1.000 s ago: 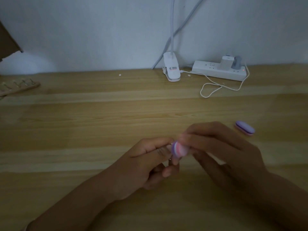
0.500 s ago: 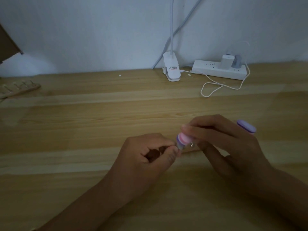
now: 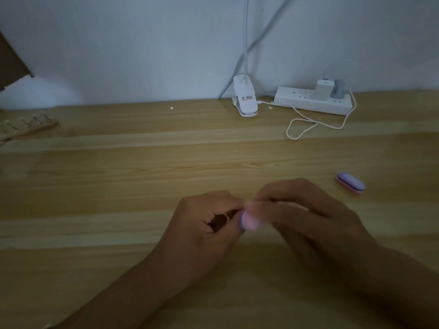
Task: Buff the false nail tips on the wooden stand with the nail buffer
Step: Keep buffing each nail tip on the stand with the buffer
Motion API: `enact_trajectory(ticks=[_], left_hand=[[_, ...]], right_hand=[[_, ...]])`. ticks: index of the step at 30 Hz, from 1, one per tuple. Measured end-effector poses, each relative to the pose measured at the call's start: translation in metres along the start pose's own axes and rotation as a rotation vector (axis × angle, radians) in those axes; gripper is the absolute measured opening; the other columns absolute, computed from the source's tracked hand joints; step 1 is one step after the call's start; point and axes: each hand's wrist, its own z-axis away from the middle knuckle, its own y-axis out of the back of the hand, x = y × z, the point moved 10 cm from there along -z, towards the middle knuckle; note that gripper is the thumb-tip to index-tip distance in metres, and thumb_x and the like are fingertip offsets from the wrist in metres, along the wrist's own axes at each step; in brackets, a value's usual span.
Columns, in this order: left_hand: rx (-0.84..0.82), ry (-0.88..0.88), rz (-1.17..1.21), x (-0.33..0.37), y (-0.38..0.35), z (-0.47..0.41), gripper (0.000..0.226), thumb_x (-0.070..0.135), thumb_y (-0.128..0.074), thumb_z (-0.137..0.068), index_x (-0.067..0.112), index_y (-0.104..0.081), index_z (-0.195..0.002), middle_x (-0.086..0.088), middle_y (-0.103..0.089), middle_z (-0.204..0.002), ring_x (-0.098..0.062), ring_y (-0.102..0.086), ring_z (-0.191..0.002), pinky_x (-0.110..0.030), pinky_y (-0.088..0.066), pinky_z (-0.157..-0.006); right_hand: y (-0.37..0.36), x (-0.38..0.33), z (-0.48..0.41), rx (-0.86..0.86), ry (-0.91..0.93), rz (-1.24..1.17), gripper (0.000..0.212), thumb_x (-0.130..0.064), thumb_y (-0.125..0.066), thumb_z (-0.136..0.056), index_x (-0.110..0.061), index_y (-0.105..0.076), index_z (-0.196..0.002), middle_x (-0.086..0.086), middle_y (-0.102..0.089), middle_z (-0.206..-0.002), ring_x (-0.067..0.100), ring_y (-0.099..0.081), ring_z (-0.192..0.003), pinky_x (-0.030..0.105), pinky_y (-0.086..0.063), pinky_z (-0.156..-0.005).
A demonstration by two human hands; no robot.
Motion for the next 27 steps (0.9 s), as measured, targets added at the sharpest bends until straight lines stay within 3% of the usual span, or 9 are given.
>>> enact_trajectory(ticks=[2,5,11,15,17,19,22,24,27], left_hand=[[0.012,0.015,-0.017,-0.002,0.001,0.000,0.018,0.025,-0.060,-0.091,0.017,-0.074,-0.082,0.008,-0.058,-0.065,-0.005,-0.051,-0.059,-0.018,-0.038,-0.056],[0.025,0.003,0.019,0.002,0.004,0.000,0.020,0.025,-0.059,-0.088,0.014,-0.075,-0.084,0.010,-0.058,-0.066,0.000,-0.049,-0.059,-0.011,-0.034,-0.057],[0.033,0.034,0.082,-0.001,0.005,0.000,0.012,0.020,-0.066,-0.089,0.014,-0.076,-0.084,0.015,-0.058,-0.066,0.006,-0.048,-0.054,-0.006,-0.031,-0.054],[0.016,0.003,0.072,0.002,0.003,-0.001,0.009,0.032,-0.063,-0.091,0.031,-0.071,-0.086,0.016,-0.055,-0.066,0.002,-0.047,-0.058,-0.012,-0.033,-0.053],[0.012,0.021,0.052,0.000,0.002,-0.002,0.011,0.029,-0.065,-0.092,0.027,-0.071,-0.083,0.017,-0.055,-0.065,0.003,-0.047,-0.057,-0.010,-0.033,-0.054],[0.010,0.063,0.087,-0.004,0.001,0.000,0.017,0.029,-0.064,-0.091,0.018,-0.074,-0.082,0.015,-0.056,-0.065,0.004,-0.047,-0.055,-0.007,-0.031,-0.053],[-0.011,0.095,0.195,-0.005,-0.002,0.000,0.015,0.036,-0.062,-0.089,0.028,-0.074,-0.086,0.014,-0.063,-0.069,0.001,-0.050,-0.056,-0.015,-0.034,-0.051],[-0.017,0.133,0.238,-0.009,-0.004,0.000,0.015,0.037,-0.061,-0.088,0.030,-0.074,-0.086,0.010,-0.063,-0.069,-0.013,-0.052,-0.057,-0.027,-0.037,-0.052],[-0.029,0.148,0.276,-0.009,-0.005,0.000,0.015,0.027,-0.062,-0.090,0.022,-0.073,-0.082,0.013,-0.062,-0.067,-0.002,-0.052,-0.061,-0.018,-0.040,-0.055]], right_hand=[[0.014,0.010,-0.007,0.068,-0.034,0.139,0.027,-0.004,-0.054,-0.096,-0.013,-0.070,-0.115,0.004,-0.065,-0.111,0.002,-0.061,-0.102,0.008,-0.036,-0.094],[0.020,0.012,-0.009,0.130,-0.054,0.225,0.027,0.000,-0.053,-0.094,-0.005,-0.072,-0.112,0.005,-0.066,-0.109,0.008,-0.061,-0.102,0.007,-0.034,-0.095],[0.025,0.006,-0.009,0.191,-0.032,0.221,0.025,-0.005,-0.058,-0.091,-0.011,-0.069,-0.112,0.002,-0.066,-0.108,0.000,-0.057,-0.108,0.004,-0.030,-0.097],[0.011,-0.004,-0.004,0.159,0.014,0.083,0.027,-0.004,-0.057,-0.096,-0.010,-0.065,-0.121,0.003,-0.063,-0.114,0.010,-0.062,-0.107,0.020,-0.046,-0.092],[0.012,0.000,-0.005,0.118,0.021,0.115,0.027,-0.003,-0.056,-0.096,-0.009,-0.065,-0.121,0.006,-0.064,-0.113,0.014,-0.064,-0.104,0.024,-0.049,-0.089],[0.014,0.005,-0.003,0.132,-0.027,0.094,0.024,-0.009,-0.057,-0.097,-0.017,-0.071,-0.116,0.001,-0.067,-0.110,0.011,-0.065,-0.100,0.019,-0.049,-0.089],[0.008,0.002,-0.002,0.113,-0.052,-0.081,0.023,-0.029,-0.054,-0.105,-0.029,-0.076,-0.111,-0.015,-0.069,-0.106,0.001,-0.066,-0.098,0.012,-0.049,-0.086],[0.008,-0.002,-0.004,0.102,-0.010,0.078,0.024,-0.011,-0.054,-0.102,-0.016,-0.072,-0.119,-0.002,-0.067,-0.112,0.010,-0.065,-0.101,0.019,-0.048,-0.090],[0.019,0.007,-0.004,0.151,-0.029,0.219,0.023,-0.003,-0.059,-0.094,-0.005,-0.071,-0.114,0.007,-0.067,-0.108,0.013,-0.064,-0.099,0.012,-0.040,-0.095]])
